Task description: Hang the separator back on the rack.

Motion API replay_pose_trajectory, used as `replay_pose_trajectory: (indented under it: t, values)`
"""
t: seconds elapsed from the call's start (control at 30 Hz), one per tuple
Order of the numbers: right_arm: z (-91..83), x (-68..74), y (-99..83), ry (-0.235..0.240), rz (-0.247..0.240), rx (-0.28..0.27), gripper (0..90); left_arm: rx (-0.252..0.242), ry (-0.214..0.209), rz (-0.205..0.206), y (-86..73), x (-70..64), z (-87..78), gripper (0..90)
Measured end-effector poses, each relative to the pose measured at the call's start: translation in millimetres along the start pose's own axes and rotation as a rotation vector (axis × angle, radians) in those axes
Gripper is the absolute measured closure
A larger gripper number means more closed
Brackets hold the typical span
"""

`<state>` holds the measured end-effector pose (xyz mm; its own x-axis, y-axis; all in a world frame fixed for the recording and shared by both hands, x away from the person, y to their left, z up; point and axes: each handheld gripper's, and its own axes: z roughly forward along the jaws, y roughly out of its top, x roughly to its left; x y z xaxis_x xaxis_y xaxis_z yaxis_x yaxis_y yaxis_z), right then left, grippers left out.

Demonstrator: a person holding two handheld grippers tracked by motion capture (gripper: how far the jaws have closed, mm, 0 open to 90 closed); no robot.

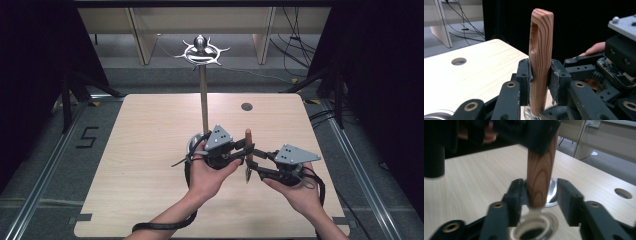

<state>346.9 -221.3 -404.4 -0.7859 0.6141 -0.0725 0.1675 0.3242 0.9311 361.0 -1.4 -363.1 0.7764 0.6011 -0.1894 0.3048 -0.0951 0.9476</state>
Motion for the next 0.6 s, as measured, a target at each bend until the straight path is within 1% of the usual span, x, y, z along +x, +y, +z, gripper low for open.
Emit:
replay_pose_trajectory:
  t: [0.07, 0.13, 0.2, 0.23, 0.27, 0.3, 0.33, 0.37, 0.43, 0.47, 0.5, 0.53, 0.6]
  values:
    - [-1.0, 1.0, -1.3, 0.012, -0.008, 0.022, 52.5, 0.003, 0.011, 0.013, 2.8, 3.4, -3.4, 71.4]
    - [-2.6, 0.3, -3.3, 0.009, -0.011, 0.025, 51.4, 0.004, 0.022, 0.021, 4.6, 6.4, -6.5, 71.4]
    - [-4.4, -1.0, -4.8, 0.019, -0.01, 0.033, 50.7, 0.003, 0.034, 0.027, 6.0, 9.7, -10.1, 71.4]
    - [-6.2, -0.8, -6.0, 0.018, 0.016, 0.038, 50.4, 0.004, 0.038, 0.03, 6.4, 11.2, -11.7, 71.4]
    - [-8.2, -2.3, -7.2, 0.01, 0.022, 0.04, 50.3, 0.003, 0.045, 0.03, 6.6, 12.3, -13.2, 71.3]
    - [-9.6, -2.6, -8.6, 0.013, 0.043, 0.039, 50.2, -0.002, 0.046, 0.033, 6.8, 13.8, -14.4, 71.4]
    - [-11.2, -4.4, -9.9, 0.019, 0.035, 0.042, 50.2, -0.001, 0.053, 0.032, 7.1, 14.5, -15.9, 71.3]
    - [-14.0, -2.5, -11.5, 0.008, 0.074, 0.057, 50.3, -0.002, 0.057, 0.033, 7.3, 15.8, -17.3, 71.3]
    - [-16.8, -6.2, -15.0, 0.002, 0.058, 0.059, 50.4, 0.0, 0.067, 0.031, 7.9, 18.1, -19.9, 71.4]
    - [-18.7, -7.3, -19.7, -0.01, 0.069, 0.047, 50.8, -0.004, 0.067, 0.031, 8.2, 19.2, -20.9, 71.3]
    - [-18.7, -7.3, -19.7, -0.01, 0.069, 0.047, 50.8, -0.001, 0.076, 0.029, 8.5, 19.7, -22.1, 71.3]
    - [-21.6, -7.4, -20.7, -0.005, 0.085, 0.069, 50.8, 0.004, 0.086, 0.019, 8.7, 19.9, -24.3, 71.4]
    - [-26.3, -10.5, -25.2, -0.013, 0.095, 0.072, 50.7, 0.005, 0.094, -0.002, 9.0, 21.0, -27.3, 71.3]
